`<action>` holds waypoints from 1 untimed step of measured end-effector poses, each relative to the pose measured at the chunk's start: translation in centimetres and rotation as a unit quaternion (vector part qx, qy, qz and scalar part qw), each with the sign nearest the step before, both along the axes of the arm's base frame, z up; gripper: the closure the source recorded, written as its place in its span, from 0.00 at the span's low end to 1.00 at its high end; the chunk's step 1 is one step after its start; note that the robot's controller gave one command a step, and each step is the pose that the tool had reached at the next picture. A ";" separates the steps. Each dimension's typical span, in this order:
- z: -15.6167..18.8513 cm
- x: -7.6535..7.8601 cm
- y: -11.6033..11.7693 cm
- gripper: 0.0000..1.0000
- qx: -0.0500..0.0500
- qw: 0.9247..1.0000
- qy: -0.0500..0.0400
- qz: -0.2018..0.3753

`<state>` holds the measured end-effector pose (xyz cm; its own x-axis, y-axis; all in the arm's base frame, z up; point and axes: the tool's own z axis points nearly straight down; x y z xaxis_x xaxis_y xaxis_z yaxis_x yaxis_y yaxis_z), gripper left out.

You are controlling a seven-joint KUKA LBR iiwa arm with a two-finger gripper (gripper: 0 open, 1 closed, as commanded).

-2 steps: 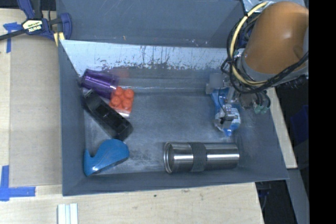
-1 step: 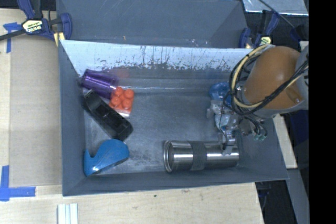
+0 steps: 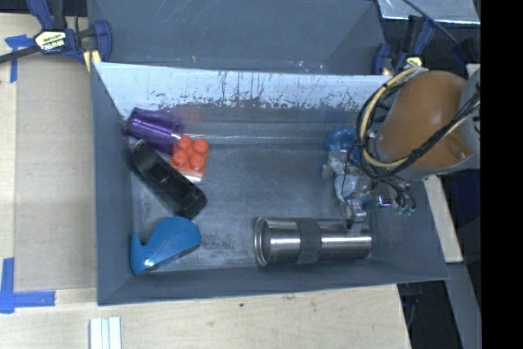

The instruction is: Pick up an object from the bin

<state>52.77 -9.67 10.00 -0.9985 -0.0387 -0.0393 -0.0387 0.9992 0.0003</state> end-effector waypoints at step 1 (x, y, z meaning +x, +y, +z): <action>0.0 0.0 0.0 0.00 0.000 1.000 0.000 0.000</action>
Offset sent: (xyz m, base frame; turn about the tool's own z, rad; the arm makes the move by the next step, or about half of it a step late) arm 0.0627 -0.0427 -0.0300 -0.3857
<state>52.77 -9.67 10.00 -0.9984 -0.0395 -0.0393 -0.0395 0.9992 0.0002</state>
